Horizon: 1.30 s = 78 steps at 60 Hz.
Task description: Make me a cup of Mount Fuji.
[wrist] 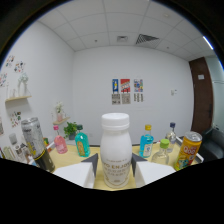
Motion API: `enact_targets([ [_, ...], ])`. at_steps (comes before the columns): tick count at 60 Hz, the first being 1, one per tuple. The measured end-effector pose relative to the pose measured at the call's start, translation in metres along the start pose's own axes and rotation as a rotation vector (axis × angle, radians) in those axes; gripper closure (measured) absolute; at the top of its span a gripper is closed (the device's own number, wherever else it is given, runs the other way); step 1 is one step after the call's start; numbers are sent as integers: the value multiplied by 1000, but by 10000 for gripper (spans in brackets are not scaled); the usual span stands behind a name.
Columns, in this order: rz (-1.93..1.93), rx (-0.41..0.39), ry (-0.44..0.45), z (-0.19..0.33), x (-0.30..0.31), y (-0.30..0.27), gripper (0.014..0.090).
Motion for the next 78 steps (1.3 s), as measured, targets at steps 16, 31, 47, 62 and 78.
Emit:
enact_targets([
  [16,-3,-4,-17,-5,1,-1,564],
  [31,-3,116,-70,-74,7,-25,571],
  [47,29,39,-44,-125,57,91,574],
  [62,21,-110,3,-111,93,244,575],
  [78,-189,-151,29,-84,116,313,575],
])
